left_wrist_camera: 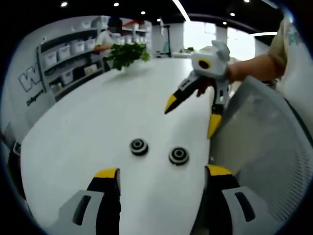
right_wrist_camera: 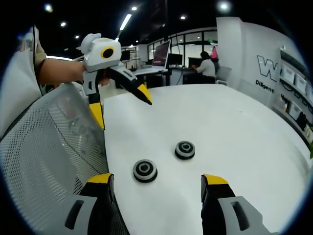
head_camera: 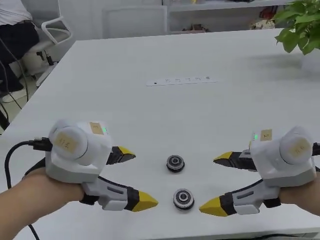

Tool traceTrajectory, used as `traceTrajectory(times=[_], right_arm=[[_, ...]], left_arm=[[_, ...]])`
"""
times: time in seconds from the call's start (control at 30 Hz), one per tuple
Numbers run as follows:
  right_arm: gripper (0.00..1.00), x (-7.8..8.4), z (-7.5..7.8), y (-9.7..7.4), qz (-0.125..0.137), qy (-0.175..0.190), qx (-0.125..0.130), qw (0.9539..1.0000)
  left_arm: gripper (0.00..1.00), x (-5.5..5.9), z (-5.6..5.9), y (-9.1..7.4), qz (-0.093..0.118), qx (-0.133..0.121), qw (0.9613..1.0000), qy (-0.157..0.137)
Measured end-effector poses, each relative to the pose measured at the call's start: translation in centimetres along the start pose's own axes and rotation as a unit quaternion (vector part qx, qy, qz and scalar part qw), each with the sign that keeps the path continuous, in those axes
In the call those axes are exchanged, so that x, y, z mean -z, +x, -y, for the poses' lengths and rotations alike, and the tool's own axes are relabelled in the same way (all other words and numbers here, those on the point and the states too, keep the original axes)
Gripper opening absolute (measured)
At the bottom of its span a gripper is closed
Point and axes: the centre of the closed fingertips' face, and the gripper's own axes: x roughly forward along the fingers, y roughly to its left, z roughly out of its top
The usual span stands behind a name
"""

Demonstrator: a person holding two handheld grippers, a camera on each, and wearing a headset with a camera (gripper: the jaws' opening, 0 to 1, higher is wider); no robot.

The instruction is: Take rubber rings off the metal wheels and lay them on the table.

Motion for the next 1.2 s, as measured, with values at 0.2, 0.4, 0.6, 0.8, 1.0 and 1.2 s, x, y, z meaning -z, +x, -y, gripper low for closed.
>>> traceTrajectory(times=[0.2, 0.4, 0.6, 0.8, 1.0, 1.2], right_arm=[[0.66, 0.2, -0.1, 0.6, 0.001, 0.004, -0.01, 0.9999], [0.62, 0.6, -0.1, 1.1, -0.001, 0.01, -0.018, 0.9998], [0.57, 0.8, -0.3, 1.6, -0.002, 0.007, -0.028, 0.9996], [0.53, 1.1, -0.4, 2.0, 0.0, 0.009, -0.038, 0.9993], [0.49, 1.4, -0.9, 2.6, -0.005, 0.003, -0.049, 0.9988], [0.44, 1.8, -1.3, 2.9, -0.009, -0.001, -0.061, 0.9981]], left_arm=[[0.69, -0.1, 0.1, 0.7, -0.004, 0.009, 0.9999, 0.003], [0.67, 0.1, 0.5, 1.5, -0.01, 0.023, 0.9997, 0.004], [0.64, 0.3, 0.8, 2.4, -0.011, 0.035, 0.9993, -0.006], [0.61, 0.6, 1.3, 3.2, -0.02, 0.048, 0.9986, -0.005], [0.58, 0.5, 1.8, 4.1, -0.018, 0.059, 0.9981, -0.007], [0.53, 0.4, 2.6, 4.8, -0.021, 0.07, 0.9973, -0.002]])
